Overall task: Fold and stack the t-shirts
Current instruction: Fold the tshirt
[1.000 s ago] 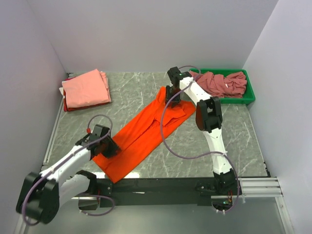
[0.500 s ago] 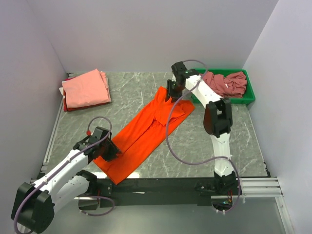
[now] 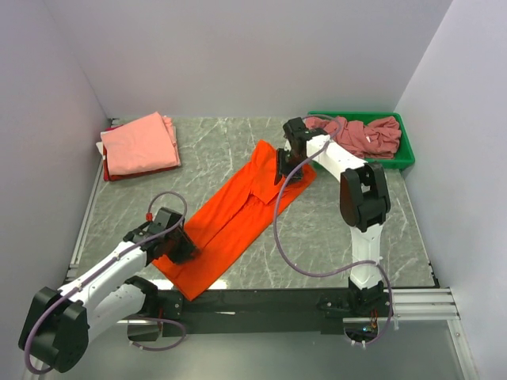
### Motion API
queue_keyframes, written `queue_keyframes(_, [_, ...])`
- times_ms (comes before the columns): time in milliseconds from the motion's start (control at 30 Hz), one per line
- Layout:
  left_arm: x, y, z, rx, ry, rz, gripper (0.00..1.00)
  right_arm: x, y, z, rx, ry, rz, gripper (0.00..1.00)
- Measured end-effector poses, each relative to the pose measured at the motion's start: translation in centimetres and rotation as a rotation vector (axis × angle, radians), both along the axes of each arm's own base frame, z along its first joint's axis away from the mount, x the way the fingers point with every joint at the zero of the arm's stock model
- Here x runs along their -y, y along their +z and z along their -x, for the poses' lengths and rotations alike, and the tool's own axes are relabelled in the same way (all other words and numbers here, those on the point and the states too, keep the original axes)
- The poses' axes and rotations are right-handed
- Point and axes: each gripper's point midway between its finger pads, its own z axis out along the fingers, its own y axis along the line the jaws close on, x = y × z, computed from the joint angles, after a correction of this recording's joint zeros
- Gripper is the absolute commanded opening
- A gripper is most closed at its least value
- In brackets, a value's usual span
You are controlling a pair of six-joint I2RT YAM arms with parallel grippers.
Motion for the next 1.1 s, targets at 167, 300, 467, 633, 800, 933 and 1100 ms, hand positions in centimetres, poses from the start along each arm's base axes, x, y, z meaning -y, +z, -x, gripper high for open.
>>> queue_keyframes(167, [0.7,-0.2,0.6,-0.005,-0.035,0.02,0.39,0.3,-1.9,0.8,-0.044,-0.004,0.02,0.46])
queue_keyframes(300, [1.6,-0.2,1.1,-0.013,-0.07,0.049,0.38,0.8,-3.9,0.9,-0.079,-0.015,0.055,0.46])
queue_keyframes(467, [2.7,-0.2,1.8,-0.034,-0.118,0.089,0.37,1.0,-4.7,0.4,-0.095,-0.033,0.085,0.46])
queue_keyframes(633, [4.5,-0.2,2.9,-0.061,-0.196,0.132,0.38,0.9,-4.7,-0.9,-0.103,-0.056,0.114,0.46])
queue_keyframes(800, [6.9,-0.2,3.7,-0.084,-0.275,0.184,0.38,0.6,-4.7,-2.9,-0.092,-0.075,0.133,0.46])
queue_keyframes(933, [9.4,0.0,4.1,-0.107,-0.338,0.213,0.39,0.0,-4.6,-4.8,-0.069,-0.082,0.135,0.46])
queue_keyframes(1100, [12.9,0.3,4.4,-0.131,-0.418,0.237,0.39,-0.4,-4.4,-7.0,-0.033,-0.09,0.123,0.47])
